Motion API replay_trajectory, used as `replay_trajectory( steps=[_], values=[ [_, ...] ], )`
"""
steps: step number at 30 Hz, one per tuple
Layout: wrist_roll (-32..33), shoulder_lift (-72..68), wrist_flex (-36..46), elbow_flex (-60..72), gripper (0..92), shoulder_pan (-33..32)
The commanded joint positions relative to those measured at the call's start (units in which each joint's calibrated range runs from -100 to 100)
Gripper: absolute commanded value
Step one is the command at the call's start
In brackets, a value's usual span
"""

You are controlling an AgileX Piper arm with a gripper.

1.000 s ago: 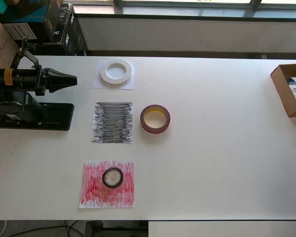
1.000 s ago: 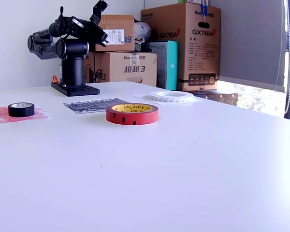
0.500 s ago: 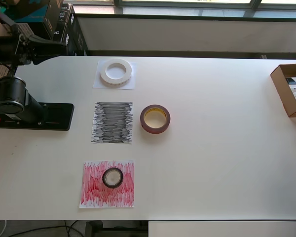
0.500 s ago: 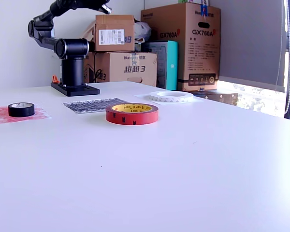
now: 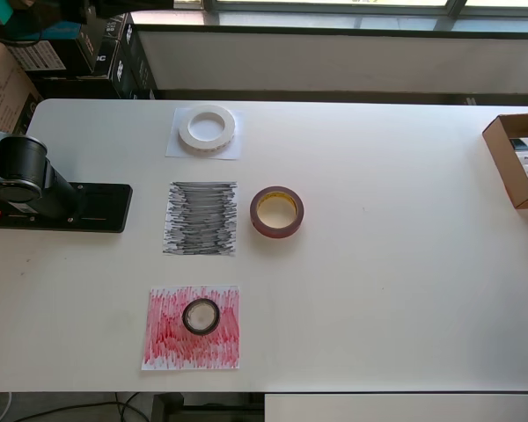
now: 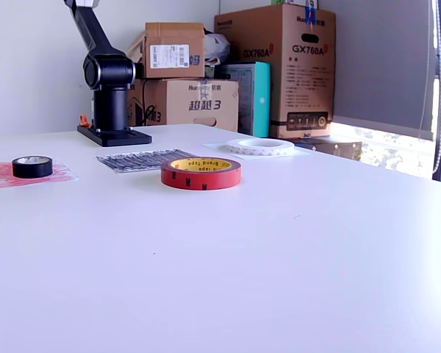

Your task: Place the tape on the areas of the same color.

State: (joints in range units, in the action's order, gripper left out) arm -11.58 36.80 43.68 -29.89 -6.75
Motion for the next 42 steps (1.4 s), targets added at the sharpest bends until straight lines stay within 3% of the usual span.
replay_trajectory(
  steps=[1,12,23,29,42],
  values=[
    [9.29,-25.76,34.51,26.66,0.2,0.82],
    [17.4,-38.02,36.89,26.03,0.5,2.79],
    [20.35,-49.24,32.56,22.39,0.6,3.74],
    [19.12,-52.14,30.27,20.12,0.7,5.48],
    [7.74,-52.33,28.23,11.03,0.7,9.19]
  ],
)
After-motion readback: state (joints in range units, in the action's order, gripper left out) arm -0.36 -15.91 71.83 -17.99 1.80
